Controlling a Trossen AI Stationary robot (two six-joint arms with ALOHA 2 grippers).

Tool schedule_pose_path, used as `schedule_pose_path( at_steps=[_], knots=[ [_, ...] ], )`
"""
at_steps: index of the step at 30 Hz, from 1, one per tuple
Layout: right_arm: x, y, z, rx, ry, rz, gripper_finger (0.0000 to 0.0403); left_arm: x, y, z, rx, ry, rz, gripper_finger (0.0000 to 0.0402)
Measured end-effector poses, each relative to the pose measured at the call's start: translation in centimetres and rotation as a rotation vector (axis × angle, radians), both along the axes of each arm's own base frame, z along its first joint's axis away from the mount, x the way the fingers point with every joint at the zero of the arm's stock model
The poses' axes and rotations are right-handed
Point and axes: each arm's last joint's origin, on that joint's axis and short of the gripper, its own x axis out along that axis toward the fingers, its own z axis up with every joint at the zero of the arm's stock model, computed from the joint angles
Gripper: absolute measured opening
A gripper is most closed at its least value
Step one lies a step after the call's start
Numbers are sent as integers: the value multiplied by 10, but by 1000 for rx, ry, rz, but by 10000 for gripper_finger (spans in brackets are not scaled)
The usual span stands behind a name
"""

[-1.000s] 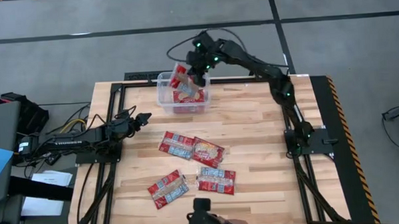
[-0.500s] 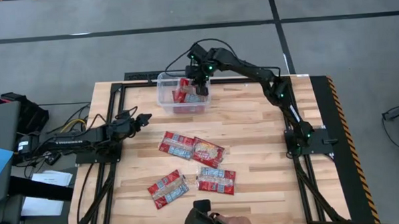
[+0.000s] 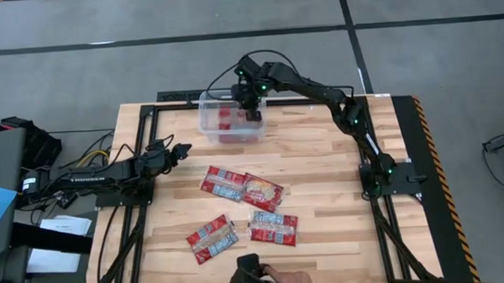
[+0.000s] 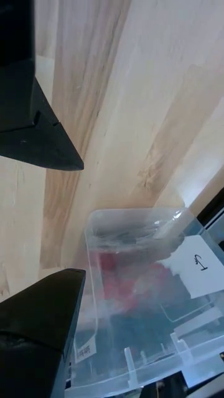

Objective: Sort popcorn bags into baskets
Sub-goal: Put the red popcorn bag into the transparent bin

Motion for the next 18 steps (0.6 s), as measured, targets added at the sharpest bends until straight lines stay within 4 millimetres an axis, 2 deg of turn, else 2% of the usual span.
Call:
schedule_pose_path(
  at_steps=[5, 8, 10, 12, 18],
  knots=[
    [1, 1, 3, -18, 0, -54, 181, 0, 0, 0, 0, 0, 1, 261],
    [-6, 4, 14, -33, 25, -105, 208, 0, 0, 0, 0, 0, 1, 261],
    [-17, 12, 32, -22, 35, -118, 222, 0, 0, 0, 1, 1, 1, 261],
    [-32, 23, 58, -3, 9, -128, 231, 0, 0, 0, 1, 1, 1, 261],
    [-82, 64, 119, 179, -22, -178, 235, 0, 0, 0, 12, 14, -6, 261]
  ],
)
